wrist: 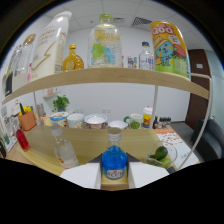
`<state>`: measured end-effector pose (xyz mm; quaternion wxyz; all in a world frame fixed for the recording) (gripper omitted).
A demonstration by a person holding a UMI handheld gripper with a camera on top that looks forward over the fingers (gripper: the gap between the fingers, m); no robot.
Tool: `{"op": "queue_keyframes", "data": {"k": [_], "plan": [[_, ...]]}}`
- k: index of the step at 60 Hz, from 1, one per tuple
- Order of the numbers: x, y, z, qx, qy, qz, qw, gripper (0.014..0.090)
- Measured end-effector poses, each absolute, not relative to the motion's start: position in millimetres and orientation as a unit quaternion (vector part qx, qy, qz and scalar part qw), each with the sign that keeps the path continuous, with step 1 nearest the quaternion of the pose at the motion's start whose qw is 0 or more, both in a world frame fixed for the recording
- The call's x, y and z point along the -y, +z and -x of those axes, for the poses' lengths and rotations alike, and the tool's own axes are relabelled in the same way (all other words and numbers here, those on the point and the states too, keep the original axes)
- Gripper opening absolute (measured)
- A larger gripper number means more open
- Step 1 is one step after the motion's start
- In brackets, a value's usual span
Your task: Make me a cup of Mount Fuji.
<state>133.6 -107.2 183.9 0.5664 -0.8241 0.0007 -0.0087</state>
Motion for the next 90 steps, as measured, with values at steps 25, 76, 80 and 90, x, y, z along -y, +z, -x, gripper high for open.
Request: {"op": "queue_keyframes", "data": {"k": [25,76,80,90], "plan": [[201.5,164.0,-123.4,0.003,-0.008,0.837,0.547,0.0359],[205.1,113.8,-110.1,0.529,-0.519,0.57,0.353,0.036],[201.4,115.9,-112.9,0.546,-0.543,0.546,0.33,0.0359],[200.5,114.7,-114.6,0.56,-0.551,0.536,0.308,0.0361]]}}
